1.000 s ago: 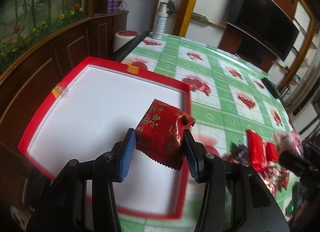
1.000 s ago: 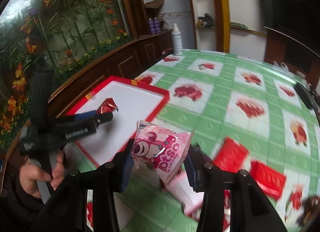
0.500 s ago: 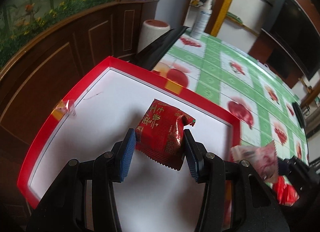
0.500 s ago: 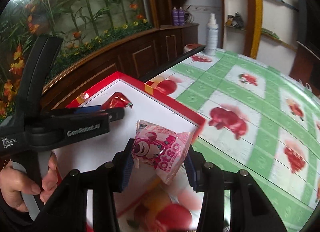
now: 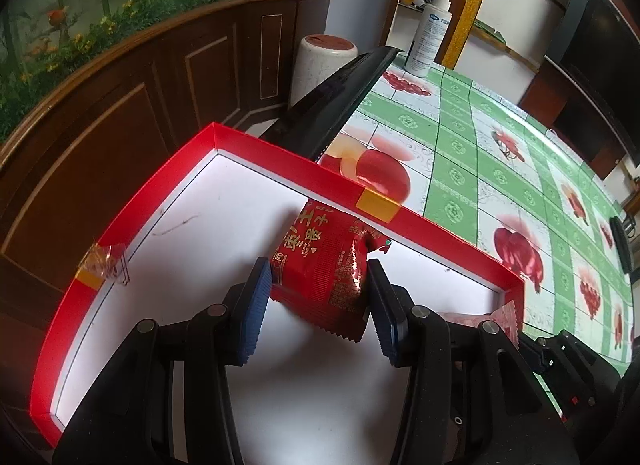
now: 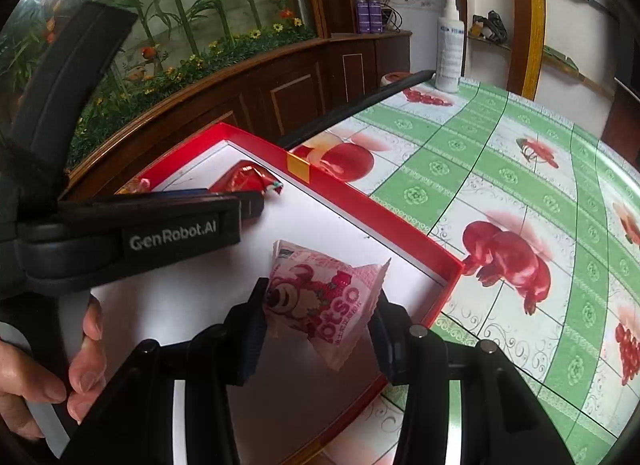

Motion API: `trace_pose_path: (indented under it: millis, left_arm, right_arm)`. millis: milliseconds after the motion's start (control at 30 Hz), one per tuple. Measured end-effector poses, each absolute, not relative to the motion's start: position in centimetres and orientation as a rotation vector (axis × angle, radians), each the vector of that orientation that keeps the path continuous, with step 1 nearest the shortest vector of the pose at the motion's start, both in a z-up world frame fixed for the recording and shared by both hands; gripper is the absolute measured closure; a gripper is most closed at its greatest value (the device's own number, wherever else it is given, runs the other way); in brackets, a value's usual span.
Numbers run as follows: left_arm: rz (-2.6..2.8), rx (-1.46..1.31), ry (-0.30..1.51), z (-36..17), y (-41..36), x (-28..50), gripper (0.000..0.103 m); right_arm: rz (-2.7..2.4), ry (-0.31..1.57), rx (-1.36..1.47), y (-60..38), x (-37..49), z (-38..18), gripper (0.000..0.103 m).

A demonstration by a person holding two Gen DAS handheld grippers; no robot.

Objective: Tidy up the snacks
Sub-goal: 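Carry both held packets over the red-rimmed white tray, then open the left tool to drop the red packet while the right tool drops the pink packet into the tray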

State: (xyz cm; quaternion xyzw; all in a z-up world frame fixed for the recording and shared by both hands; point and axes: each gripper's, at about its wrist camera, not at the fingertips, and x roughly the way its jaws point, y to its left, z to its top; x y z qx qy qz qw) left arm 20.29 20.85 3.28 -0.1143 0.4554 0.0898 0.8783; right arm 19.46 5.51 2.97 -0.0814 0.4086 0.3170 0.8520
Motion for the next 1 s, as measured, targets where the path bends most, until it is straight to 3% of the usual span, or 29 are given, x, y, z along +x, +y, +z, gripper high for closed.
trace_pose_path:
  millis: [533, 667, 767, 1000]
  left_arm:
    - [0.176, -0.242, 0.951, 2.8, 20.8, 21.3, 0.053]
    - [0.172, -0.236, 0.95, 3.0, 20.7, 21.2, 0.051]
    - [0.176, -0.235, 0.931, 3.3, 20.6, 20.8, 0.036]
    - [0.202, -0.265, 0.898, 4.4, 21.0, 19.5, 0.035]
  right_arm:
    - [0.65, 0.85, -0.196, 5.6, 19.5, 2.4, 0.044]
    - [0.646, 0.826, -0.192, 5.3, 19.0, 3.0, 0.031]
    - [0.642, 0.802, -0.187, 5.0, 18.3, 3.8, 0.027]
    - [0.634, 0.766, -0.144, 3.1, 16.1, 5.3, 0.017]
